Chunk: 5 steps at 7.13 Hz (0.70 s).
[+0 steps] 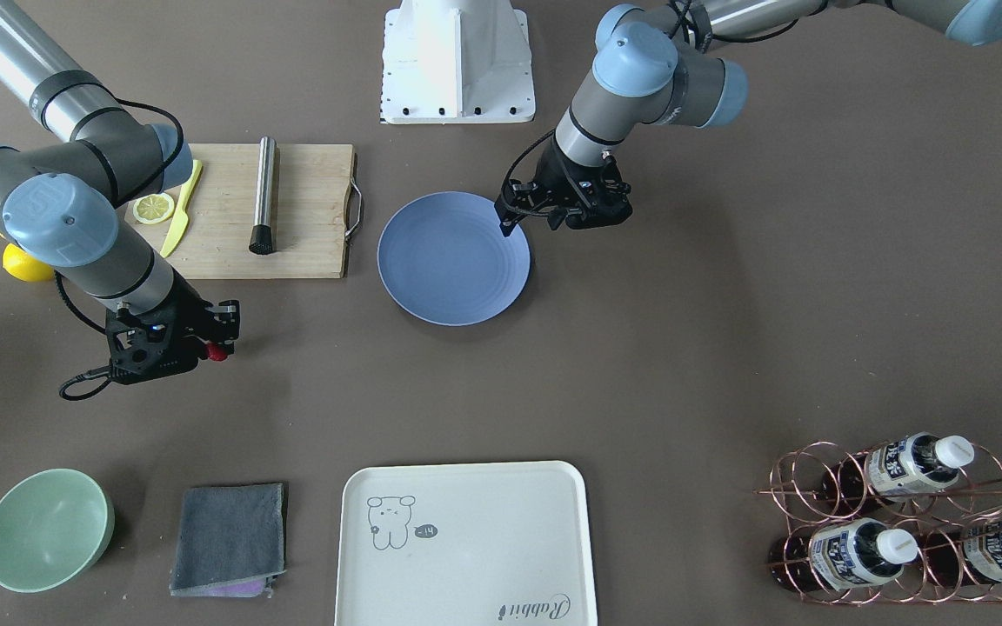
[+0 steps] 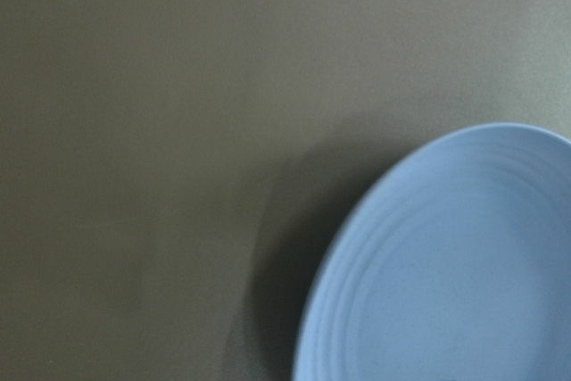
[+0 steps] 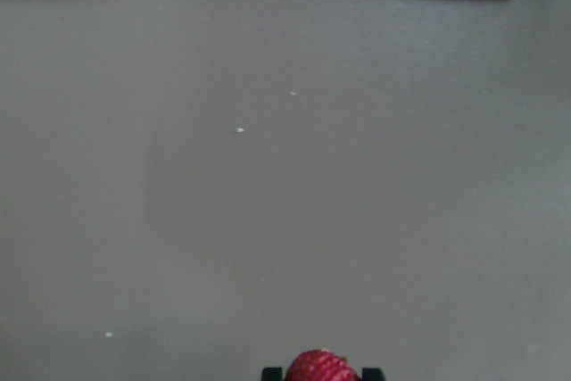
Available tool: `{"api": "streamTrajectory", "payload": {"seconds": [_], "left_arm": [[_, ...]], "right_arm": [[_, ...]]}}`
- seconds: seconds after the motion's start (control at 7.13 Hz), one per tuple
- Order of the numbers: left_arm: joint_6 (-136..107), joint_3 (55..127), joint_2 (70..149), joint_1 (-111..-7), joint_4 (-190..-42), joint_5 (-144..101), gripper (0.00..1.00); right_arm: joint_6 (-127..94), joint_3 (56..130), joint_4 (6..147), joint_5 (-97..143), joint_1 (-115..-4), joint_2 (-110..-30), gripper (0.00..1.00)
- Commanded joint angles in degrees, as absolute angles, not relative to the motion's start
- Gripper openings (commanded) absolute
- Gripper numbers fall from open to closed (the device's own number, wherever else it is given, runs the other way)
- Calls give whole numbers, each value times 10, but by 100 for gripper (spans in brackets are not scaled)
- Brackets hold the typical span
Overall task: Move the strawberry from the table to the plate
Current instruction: 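Lower the right gripper onto the red strawberry and grasp it, then carry the strawberry over the plate with the right gripper while the left withdraws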
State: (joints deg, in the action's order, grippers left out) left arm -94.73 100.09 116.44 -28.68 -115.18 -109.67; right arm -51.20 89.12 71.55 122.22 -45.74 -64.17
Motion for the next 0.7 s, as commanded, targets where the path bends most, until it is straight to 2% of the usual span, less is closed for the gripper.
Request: {"api": "streamTrajectory", "payload": {"seconds": [0.0, 0.56], "left_arm": [[-865, 1019, 1112, -312, -1152, -1101, 95], [-678, 1020, 1023, -431, -1152, -1183, 95]], "right_arm": [[-595, 902, 722, 1220, -418, -592, 0], [-731, 904, 749, 1130, -301, -519, 0]]}}
